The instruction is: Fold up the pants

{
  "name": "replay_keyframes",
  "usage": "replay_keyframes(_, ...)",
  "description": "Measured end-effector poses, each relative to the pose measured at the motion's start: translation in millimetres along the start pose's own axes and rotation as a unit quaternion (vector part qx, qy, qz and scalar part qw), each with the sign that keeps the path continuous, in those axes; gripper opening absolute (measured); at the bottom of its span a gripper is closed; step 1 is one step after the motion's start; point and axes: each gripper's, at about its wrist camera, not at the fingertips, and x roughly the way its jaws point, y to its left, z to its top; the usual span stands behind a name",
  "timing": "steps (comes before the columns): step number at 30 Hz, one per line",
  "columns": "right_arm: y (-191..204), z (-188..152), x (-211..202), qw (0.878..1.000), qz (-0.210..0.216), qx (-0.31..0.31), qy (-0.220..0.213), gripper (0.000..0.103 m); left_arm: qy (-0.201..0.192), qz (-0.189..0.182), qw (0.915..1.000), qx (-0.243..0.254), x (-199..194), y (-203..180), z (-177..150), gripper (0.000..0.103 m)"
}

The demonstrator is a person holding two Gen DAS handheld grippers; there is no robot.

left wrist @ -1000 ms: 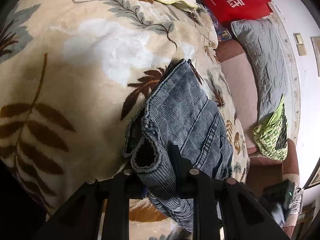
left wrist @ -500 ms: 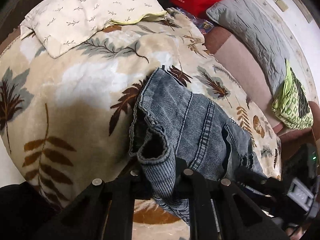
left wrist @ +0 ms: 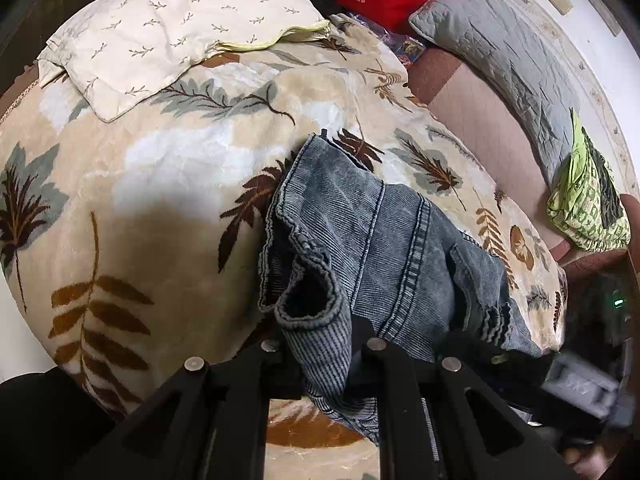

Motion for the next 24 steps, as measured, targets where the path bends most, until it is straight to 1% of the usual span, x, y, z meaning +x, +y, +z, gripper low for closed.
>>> replay_keyframes(1,2.5,-0.9,0.0,1.0,0.001,-0.01,-0.008,0.089,0.001,0.002,1.0,0.001,1.0,0.9,-0.1,0.012)
replay_keyframes(3,7.0,-3.0,-8.0,1.0,0.006,-0.008,-0.014,0.09,0.004,0.003,1.0,0.0,2.6,2.0,-0.7,0.012)
replay_keyframes(6,4.4,-7.2,-20.9,0.999,0.034,0.003,-0.022,0.09,0.005,0.005,1.0,0.0,4.3,2.3,-1.0,0.012)
replay_keyframes(8,-0.2,-5.6,-35.0,0.999,0.032,0.003,-0.036,0.09,0.004,0.005,1.0,0.001,3.9,2.0,-2.0,0.012)
replay_keyframes(10,-2.5,7.0,-48.5,0.998,0.038,0.008,-0.052,0.09,0.006,0.005,1.0,0.0,4.6,1.9,-2.5,0.012)
replay_keyframes(13,-5.6,36.8,-61.5,0.997,0.051,0.021,-0.057,0.09,0.007,0.003,1.0,0.002,5.3,2.0,-2.2,0.012)
replay_keyframes(14,-4.1,46.8,-63.2,0.997,0.045,0.017,-0.062,0.09,0.009,-0.001,1.0,0.002,5.4,3.0,-1.9,0.013)
replay_keyframes(16,1.8,66.8,-62.7,0.998,0.016,0.0,-0.067,0.09,0.013,-0.01,0.9999,0.003,6.1,5.4,-0.6,0.014)
replay_keyframes(17,2.1,75.7,-65.0,0.998,0.003,-0.013,-0.067,0.09,0.016,-0.017,0.9997,0.001,5.9,8.1,-0.5,0.019)
replay_keyframes(18,4.7,84.7,-63.9,0.997,-0.029,-0.034,-0.069,0.09,0.017,-0.022,0.9996,-0.001,5.5,10.3,-0.7,0.028)
replay_keyframes(19,3.3,93.0,-64.3,0.993,-0.074,-0.055,-0.072,0.09,0.019,-0.029,0.9994,-0.004,4.9,13.2,-0.9,0.035)
replay_keyframes(20,0.9,99.7,-66.8,0.988,-0.116,-0.074,-0.074,0.09,0.021,-0.036,0.9991,-0.007,4.8,16.2,-1.6,0.044)
replay_keyframes(21,-5.2,107.0,-70.0,0.981,-0.152,-0.091,-0.075,0.089,0.021,-0.039,0.999,-0.012,3.7,18.5,-2.6,0.045)
replay_keyframes(22,-14.4,114.2,-72.2,0.977,-0.179,-0.096,-0.072,0.089,0.017,-0.038,0.999,-0.014,1.6,19.0,-3.5,0.045)
replay_keyframes(23,-22.0,119.2,-72.7,0.975,-0.191,-0.097,-0.067,0.088,0.01,-0.035,0.9992,-0.014,-3.7,19.1,-5.3,0.045)
replay_keyframes(24,-30.0,124.8,-70.1,0.974,-0.196,-0.104,-0.052,0.082,-0.006,-0.026,0.9996,-0.01,-12.0,18.7,-7.9,0.045)
